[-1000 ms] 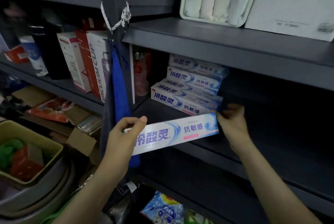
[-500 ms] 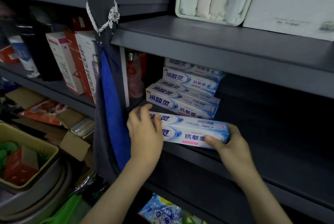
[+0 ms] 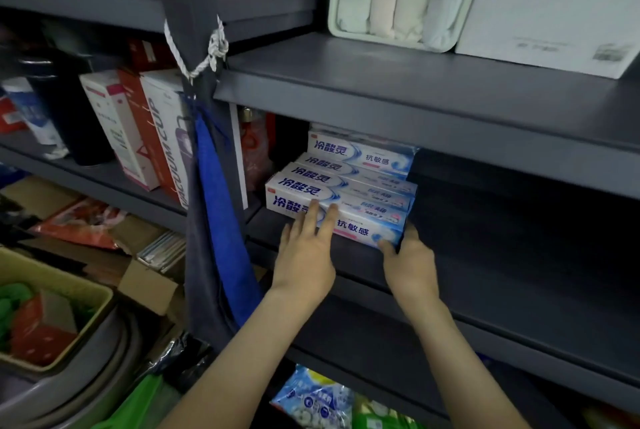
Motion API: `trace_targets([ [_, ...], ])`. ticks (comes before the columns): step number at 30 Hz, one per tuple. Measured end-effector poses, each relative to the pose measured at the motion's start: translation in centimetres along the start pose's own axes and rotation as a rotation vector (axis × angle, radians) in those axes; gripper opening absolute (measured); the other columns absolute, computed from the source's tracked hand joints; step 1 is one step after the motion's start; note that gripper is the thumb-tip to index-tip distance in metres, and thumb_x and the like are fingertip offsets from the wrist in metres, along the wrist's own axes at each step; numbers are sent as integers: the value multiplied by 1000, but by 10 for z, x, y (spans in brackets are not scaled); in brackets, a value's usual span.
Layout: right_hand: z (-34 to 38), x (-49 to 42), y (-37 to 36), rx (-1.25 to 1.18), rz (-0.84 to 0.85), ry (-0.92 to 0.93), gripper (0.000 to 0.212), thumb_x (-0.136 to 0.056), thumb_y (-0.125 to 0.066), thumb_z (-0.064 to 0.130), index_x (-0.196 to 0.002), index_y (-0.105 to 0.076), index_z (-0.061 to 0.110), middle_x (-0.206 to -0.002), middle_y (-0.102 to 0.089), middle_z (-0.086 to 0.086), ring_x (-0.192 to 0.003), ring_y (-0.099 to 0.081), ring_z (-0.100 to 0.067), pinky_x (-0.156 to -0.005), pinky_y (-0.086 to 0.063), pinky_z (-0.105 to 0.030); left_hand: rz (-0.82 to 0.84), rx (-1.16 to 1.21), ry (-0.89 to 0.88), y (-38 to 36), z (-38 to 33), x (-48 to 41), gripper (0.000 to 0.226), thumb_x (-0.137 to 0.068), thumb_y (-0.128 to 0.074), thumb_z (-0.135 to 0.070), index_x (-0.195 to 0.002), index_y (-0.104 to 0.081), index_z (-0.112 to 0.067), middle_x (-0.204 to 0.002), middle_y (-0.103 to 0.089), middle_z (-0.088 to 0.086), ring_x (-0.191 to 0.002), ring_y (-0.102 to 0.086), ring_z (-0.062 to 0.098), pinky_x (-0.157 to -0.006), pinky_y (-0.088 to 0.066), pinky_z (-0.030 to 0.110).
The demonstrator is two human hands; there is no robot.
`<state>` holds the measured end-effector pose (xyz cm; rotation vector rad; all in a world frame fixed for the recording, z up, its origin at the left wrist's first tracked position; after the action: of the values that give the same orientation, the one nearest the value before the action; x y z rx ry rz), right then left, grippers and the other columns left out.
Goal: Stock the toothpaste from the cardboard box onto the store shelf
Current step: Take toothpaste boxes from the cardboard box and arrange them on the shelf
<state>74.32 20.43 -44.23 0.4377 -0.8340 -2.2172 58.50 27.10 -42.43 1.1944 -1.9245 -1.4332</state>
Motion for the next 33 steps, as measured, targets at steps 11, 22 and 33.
trace_targets([
  [11, 26, 133, 141, 129, 176, 19, 47, -93, -58, 15, -138, -46, 13, -134, -54, -5, -122, -52, -20, -96, -42, -26, 270, 95, -103, 73, -118, 91, 42, -101, -40, -27, -141, -40, -17, -139, -43, 8, -123, -47, 27, -95, -44, 39],
  [22, -16, 250, 432, 234, -81, 59, 35, -91, -59, 15, -126, -55, 12, -119, -59, -6, -107, -60, -19, -88, -50, -30, 271, 149, -554, 136, -419, 221, 40, -102, -40, -31, -140, -42, -19, -132, -51, 6, -112, -54, 27, -84, -50, 39],
  [33, -154, 395, 733, 358, -329, 1, 32, -90, -60, 11, -121, -57, 10, -114, -60, -7, -104, -57, -21, -80, -39, -19, 258, 259, -816, 129, -730, 388, 37, -101, -43, -37, -134, -48, -22, -124, -57, -1, -102, -59, 21, -72, -51, 34],
])
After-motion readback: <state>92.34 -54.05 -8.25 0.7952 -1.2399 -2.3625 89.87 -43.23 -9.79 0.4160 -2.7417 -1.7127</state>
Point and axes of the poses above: each hand's wrist, its own x-axis away from the middle knuckle, its own y-axis out of the back of the hand, z = x × y, the point moved 10 cm from there along -x, towards the middle knuckle
